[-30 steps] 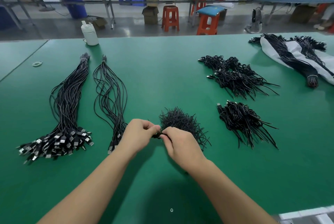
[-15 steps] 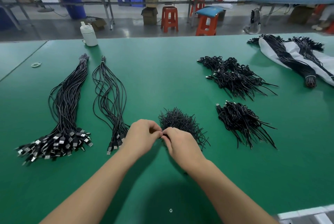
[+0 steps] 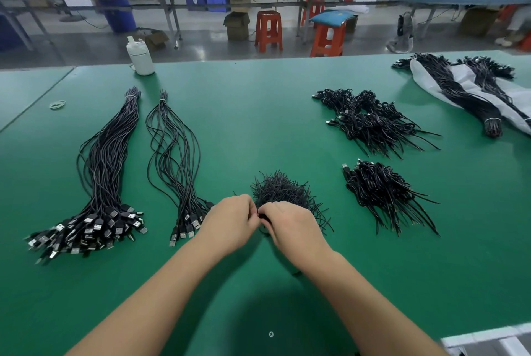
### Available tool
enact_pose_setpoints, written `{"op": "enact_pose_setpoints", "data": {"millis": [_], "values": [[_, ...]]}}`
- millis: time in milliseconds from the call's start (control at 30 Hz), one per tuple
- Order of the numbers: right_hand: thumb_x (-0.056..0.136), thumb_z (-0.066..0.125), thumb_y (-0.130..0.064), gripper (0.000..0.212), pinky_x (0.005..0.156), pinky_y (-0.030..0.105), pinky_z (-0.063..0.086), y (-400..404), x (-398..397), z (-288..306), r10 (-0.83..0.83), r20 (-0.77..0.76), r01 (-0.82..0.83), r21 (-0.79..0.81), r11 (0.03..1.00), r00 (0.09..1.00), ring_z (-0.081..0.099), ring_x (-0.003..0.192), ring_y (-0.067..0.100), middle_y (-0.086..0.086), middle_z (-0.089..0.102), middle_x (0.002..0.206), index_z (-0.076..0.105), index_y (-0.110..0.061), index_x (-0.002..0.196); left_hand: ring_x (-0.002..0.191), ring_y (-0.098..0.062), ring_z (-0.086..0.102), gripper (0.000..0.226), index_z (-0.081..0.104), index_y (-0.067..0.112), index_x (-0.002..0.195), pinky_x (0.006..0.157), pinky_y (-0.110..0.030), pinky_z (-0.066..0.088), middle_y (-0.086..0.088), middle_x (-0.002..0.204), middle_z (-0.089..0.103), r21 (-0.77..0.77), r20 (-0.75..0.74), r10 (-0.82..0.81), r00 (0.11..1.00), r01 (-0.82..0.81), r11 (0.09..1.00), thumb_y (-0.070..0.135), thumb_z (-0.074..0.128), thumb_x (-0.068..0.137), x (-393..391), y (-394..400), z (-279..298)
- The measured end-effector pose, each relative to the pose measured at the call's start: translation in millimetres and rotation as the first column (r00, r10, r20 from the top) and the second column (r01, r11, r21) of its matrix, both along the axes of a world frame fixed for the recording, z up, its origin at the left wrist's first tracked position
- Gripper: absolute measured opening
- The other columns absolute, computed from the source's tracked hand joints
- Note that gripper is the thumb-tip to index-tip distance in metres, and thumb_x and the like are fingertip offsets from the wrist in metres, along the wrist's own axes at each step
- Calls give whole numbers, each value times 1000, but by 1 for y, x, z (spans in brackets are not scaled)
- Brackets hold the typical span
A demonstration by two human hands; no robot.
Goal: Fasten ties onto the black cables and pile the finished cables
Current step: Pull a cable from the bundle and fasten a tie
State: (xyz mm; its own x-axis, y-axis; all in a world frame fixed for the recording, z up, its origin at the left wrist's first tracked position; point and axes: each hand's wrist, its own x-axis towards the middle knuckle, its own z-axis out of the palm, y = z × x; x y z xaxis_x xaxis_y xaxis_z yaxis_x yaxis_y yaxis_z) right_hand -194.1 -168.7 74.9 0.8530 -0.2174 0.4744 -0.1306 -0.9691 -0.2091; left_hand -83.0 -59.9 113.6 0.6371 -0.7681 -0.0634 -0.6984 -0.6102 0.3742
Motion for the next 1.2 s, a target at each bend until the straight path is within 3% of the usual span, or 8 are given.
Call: {"op": "enact_pose_setpoints", "data": {"millis": [100, 233, 433, 600, 733, 900, 1100, 1200], "values": [[80, 76, -6, 17, 110, 50, 39, 1, 2, -2, -20, 262, 43, -82, 996, 965, 54, 118, 32, 15, 59, 118, 68, -5, 95, 64, -14, 53, 23, 50, 24, 69, 60, -28, 42, 6, 69, 60, -29, -145, 27, 989, -32, 999, 26, 61, 89, 5, -1, 4], [78, 74, 3, 24, 113, 56, 32, 4, 1, -2, -16, 491, 104, -153, 983, 871, 50, 118, 31, 11, 49, 120, 76, -11, 97, 51, -14, 32, 30, 52, 18, 60, 46, -24, 26, 2, 55, 42, -148, -555, 35, 831, -140, 979, 20, 64, 87, 20, 0, 14], [88, 63, 3, 33, 116, 53, 31, -10, -2, 7, 80, 416, 22, -234, 972, 906, 53, 130, 35, 16, 67, 124, 73, -9, 117, 50, -11, 33, 25, 55, 15, 68, 47, -21, 28, -6, 70, 48, -147, -887, -18, 462, -244, 959, 7, 61, 91, 33, 3, 19], [89, 71, -3, 33, 109, 49, 43, -16, -2, 8, 109, 344, -48, -182, 982, 932, 54, 130, 35, 19, 61, 133, 69, -3, 122, 50, -10, 32, 23, 54, 12, 72, 46, -20, 27, -4, 68, 44, -172, -930, -103, 352, -168, 971, 4, 59, 94, 31, 6, 21], [92, 66, -3, 37, 91, 35, 55, -9, -3, 11, 42, 223, -70, 117, 991, 974, 62, 113, 26, 17, 61, 125, 65, -4, 128, 53, -15, 36, 23, 60, 9, 73, 51, -22, 34, -8, 61, 43, -290, -834, -199, 514, -102, 952, 5, 59, 95, 29, 8, 28], [96, 61, -8, 21, 88, 7, 38, -1, 6, 26, -55, 150, -37, 551, 834, 987, 57, 96, 6, 0, 65, 107, 74, -7, 112, 56, -12, 43, 13, 60, 9, 86, 50, -15, 36, 0, 63, 51, -436, -589, -216, 779, -80, 897, 12, 59, 98, 20, 7, 30], [94, 64, -5, 21, 76, 31, 57, 3, 13, 33, -112, 162, -148, 982, 121, 980, 65, 74, 14, 3, 72, 83, 64, -2, 115, 63, -5, 48, 14, 54, 25, 86, 61, -14, 38, 11, 73, 56, -505, -171, -191, 967, 81, 860, 18, 59, 97, 15, 9, 24], [96, 63, -8, 30, 54, 31, 51, 5, 11, 33, -105, 155, -150, 987, 51, 982, 58, 54, 19, 9, 64, 71, 47, -15, 121, 73, -7, 47, 13, 51, 23, 88, 66, -16, 36, 10, 79, 54, -467, 22, -195, 981, 182, 865, 14, 57, 96, 14, 10, 21]]}}
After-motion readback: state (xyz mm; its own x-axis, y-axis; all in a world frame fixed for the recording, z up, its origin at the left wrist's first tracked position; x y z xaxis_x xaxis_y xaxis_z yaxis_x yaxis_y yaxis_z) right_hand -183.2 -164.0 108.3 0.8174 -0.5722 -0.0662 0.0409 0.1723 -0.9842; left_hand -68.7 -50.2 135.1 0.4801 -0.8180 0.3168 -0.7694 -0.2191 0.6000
